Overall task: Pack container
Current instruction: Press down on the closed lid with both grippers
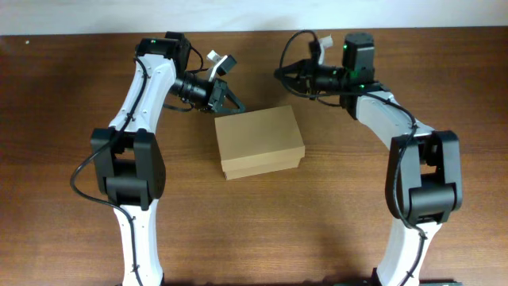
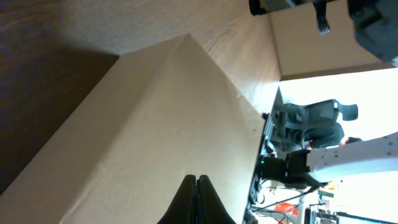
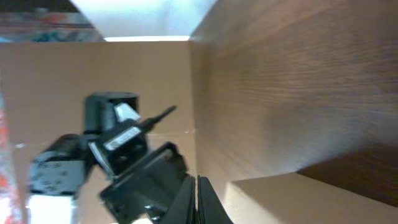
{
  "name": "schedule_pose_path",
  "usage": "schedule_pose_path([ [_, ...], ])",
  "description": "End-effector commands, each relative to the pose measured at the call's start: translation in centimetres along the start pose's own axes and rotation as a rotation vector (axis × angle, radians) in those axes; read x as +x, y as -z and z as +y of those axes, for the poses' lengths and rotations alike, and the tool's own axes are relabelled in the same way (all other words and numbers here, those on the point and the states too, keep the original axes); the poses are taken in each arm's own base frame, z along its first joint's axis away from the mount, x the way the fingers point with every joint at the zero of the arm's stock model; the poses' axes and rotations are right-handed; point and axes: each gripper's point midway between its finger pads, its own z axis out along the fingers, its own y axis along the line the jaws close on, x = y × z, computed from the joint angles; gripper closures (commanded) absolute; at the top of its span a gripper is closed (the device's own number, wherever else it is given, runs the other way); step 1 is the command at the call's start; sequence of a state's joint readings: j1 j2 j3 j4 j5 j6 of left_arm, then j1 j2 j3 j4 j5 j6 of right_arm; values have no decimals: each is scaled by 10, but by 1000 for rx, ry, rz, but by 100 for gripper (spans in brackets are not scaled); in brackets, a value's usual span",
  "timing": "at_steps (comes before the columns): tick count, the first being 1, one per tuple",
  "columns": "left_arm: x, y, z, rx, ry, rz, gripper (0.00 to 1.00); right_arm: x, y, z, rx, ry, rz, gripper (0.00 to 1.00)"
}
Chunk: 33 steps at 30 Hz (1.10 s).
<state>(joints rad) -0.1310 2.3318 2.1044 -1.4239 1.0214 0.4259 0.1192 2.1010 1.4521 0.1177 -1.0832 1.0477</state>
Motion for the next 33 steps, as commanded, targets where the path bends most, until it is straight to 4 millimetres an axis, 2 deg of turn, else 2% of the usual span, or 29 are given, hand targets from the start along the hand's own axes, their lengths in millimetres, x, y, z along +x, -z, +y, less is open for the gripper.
schedule_pose_path([
  [1,2,6,-7,-62,-28,12,99,8,-9,5,37,117,-6,96],
  [6,5,-2,-5,-103,-31,47,98,21,-13,-6,103,169,29,96],
  [11,11,-12,-5,-160,-29,94,98,28,-4,-8,210,256,75,96],
  [18,19,-12,-1,-335,-23,158,98,44,36,-6,573,443,199,96],
  [24,20,-1,-15,-503,-56,165,98,62,74,6,860,493,275,96],
  [29,24,13,-21,-649,-58,172,98,93,87,3,933,466,391,96],
  [33,31,15,-20,-725,-57,202,98,110,93,-3,1018,466,460,96],
])
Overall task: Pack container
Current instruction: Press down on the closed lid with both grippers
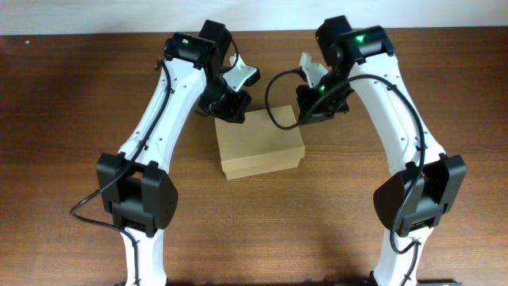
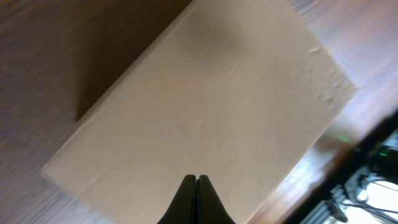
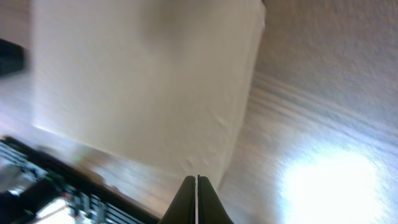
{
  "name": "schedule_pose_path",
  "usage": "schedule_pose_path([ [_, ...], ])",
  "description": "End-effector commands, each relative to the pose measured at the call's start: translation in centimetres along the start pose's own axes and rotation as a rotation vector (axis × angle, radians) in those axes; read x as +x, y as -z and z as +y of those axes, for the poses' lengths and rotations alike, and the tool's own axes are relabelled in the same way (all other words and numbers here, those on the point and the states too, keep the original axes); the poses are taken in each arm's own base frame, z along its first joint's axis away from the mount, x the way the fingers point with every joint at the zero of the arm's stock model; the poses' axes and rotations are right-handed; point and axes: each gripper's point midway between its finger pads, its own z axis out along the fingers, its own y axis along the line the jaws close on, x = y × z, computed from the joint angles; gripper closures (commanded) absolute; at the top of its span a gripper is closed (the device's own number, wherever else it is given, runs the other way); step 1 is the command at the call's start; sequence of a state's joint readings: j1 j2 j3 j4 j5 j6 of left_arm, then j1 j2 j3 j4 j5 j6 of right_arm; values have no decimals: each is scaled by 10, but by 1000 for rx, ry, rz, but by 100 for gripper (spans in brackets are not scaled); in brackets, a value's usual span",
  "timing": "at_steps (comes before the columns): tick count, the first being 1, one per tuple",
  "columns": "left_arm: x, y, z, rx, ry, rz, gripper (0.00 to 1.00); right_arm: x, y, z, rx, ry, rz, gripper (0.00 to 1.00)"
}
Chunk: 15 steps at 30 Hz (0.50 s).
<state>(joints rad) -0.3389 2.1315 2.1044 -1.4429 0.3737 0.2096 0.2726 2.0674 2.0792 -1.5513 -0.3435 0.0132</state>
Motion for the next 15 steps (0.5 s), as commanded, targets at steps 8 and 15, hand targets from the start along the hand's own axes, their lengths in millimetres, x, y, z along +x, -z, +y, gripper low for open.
schedule_pose_path([
  [8,36,-18,20,-141,59,136,98,16,-4,10,115,131,52,96],
  [15,57,-47,27,-129,79,202,98,25,-25,5,118,123,106,96],
])
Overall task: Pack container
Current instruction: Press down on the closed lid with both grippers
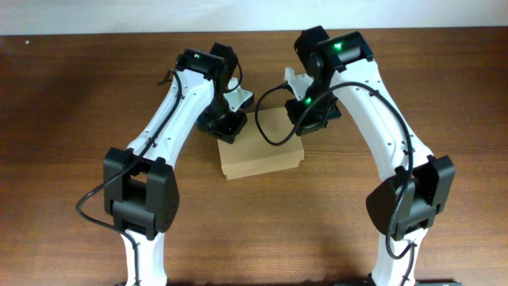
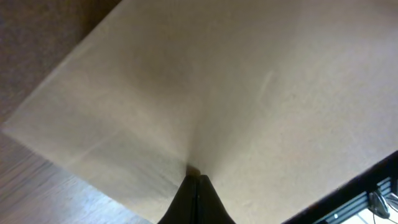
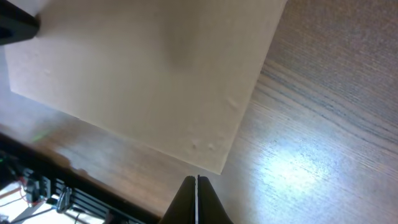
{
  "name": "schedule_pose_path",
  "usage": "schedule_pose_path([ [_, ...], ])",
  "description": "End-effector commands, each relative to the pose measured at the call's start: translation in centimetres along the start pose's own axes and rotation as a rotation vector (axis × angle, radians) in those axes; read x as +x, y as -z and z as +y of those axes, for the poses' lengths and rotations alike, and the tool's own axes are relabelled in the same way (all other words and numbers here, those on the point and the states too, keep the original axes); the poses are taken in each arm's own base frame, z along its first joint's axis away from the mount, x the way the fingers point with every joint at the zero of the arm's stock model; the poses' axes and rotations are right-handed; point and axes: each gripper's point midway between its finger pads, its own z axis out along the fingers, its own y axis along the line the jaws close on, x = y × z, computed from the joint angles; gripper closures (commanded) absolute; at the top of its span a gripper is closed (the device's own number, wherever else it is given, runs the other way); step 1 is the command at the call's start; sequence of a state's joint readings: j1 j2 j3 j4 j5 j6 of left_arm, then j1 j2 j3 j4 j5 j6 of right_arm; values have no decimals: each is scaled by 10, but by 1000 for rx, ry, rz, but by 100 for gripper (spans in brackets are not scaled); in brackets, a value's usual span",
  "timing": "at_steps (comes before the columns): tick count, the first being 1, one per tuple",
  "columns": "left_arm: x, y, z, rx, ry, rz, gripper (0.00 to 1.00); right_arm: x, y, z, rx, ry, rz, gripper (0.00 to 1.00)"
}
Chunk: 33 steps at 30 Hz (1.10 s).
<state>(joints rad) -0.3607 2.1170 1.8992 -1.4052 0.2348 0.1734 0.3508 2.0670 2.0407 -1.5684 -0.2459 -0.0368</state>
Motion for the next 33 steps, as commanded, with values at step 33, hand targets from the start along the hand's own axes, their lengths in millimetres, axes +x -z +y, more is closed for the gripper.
schedule_pose_path([
  [33,-38,158,159,-415,416,-483,83,-52,124,-112,58,-205,-489,95],
])
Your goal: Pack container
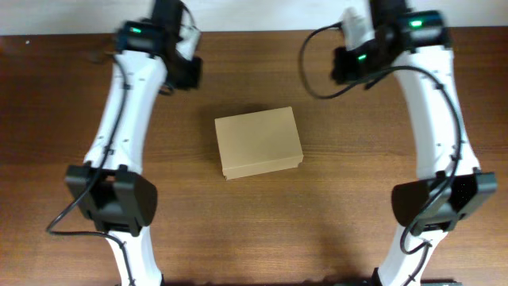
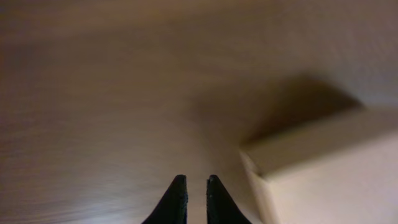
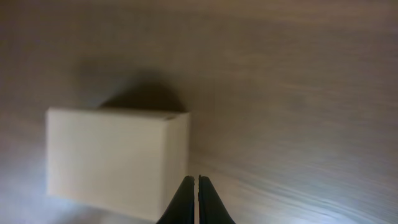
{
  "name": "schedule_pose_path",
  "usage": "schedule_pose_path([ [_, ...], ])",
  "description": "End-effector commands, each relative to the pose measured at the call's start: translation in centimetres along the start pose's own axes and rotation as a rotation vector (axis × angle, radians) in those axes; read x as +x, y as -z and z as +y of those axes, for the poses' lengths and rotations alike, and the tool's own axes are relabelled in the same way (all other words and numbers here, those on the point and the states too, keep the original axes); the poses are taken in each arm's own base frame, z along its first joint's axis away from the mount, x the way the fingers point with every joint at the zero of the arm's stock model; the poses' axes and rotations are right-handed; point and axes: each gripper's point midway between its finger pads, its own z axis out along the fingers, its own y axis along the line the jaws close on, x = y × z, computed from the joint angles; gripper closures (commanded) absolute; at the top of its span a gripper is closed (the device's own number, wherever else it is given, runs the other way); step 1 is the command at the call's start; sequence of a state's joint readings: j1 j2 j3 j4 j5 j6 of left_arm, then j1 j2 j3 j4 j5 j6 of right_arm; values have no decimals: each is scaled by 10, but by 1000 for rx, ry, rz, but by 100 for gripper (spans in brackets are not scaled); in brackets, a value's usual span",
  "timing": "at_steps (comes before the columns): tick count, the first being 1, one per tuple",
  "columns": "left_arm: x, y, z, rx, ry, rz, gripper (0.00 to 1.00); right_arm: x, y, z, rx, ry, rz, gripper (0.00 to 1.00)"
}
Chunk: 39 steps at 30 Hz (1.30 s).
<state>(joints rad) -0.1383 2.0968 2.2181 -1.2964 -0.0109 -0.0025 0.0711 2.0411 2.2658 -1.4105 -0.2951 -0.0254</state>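
A shut brown cardboard box (image 1: 259, 143) lies in the middle of the wooden table (image 1: 63, 159). My left gripper (image 1: 190, 74) hangs high over the table's back left, clear of the box; in the left wrist view its fingertips (image 2: 194, 183) stand slightly apart with nothing between them, and the box's corner (image 2: 323, 168) shows at the lower right. My right gripper (image 1: 344, 65) hangs high at the back right. In the right wrist view it (image 3: 198, 182) is shut and empty, with the box (image 3: 115, 158) below and to its left.
The pale wall edge (image 1: 254, 14) runs along the back of the table. Both white arms rise from bases at the front edge, the left arm (image 1: 119, 159) and the right arm (image 1: 436, 151) flanking the box.
Both grippers have gone from resting on the box's top to high positions at the back corners of the table. The left fingers now show a small gap. The box has stayed put.
Both shut grippers first hung behind the box at the back. Then they were over its rear corners, then down on its lid, left on the left side, right on the right side. Now both are raised and spread apart, off the shut box.
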Motion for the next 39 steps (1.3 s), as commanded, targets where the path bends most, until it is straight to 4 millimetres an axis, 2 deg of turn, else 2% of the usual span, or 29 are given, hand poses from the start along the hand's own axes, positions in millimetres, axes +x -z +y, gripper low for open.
schedule_pose_path([
  [1,-13,14,42,-109,75,-60,79,-1,15,-19,49,-35,-24,95],
  [2,-15,14,49,-115,88,-70,74,-1,15,-22,51,-43,-23,95],
  [3,-17,15,57,-122,101,-79,68,-1,16,-24,53,-47,-22,87],
  [4,-18,15,64,-128,114,-84,53,-1,16,-26,55,-50,-23,78],
  [5,-18,15,70,-133,125,-88,26,-1,16,-26,55,-50,-23,67],
  [6,-19,15,74,-137,133,-92,0,0,16,-25,54,-51,-22,46],
  [7,-20,16,79,-142,142,-99,0,0,16,-26,55,-50,-22,1],
  [15,-19,17,98,-161,174,-106,0,-1,16,-26,55,-50,-23,1],
  [33,-19,17,97,-161,173,-106,0,0,15,-26,56,-51,-19,1],
  [36,-19,17,97,-160,173,-106,0,2,26,-18,59,-33,-34,1],
  [39,-19,17,97,-161,173,-106,0,-6,54,-8,112,20,-124,1],
])
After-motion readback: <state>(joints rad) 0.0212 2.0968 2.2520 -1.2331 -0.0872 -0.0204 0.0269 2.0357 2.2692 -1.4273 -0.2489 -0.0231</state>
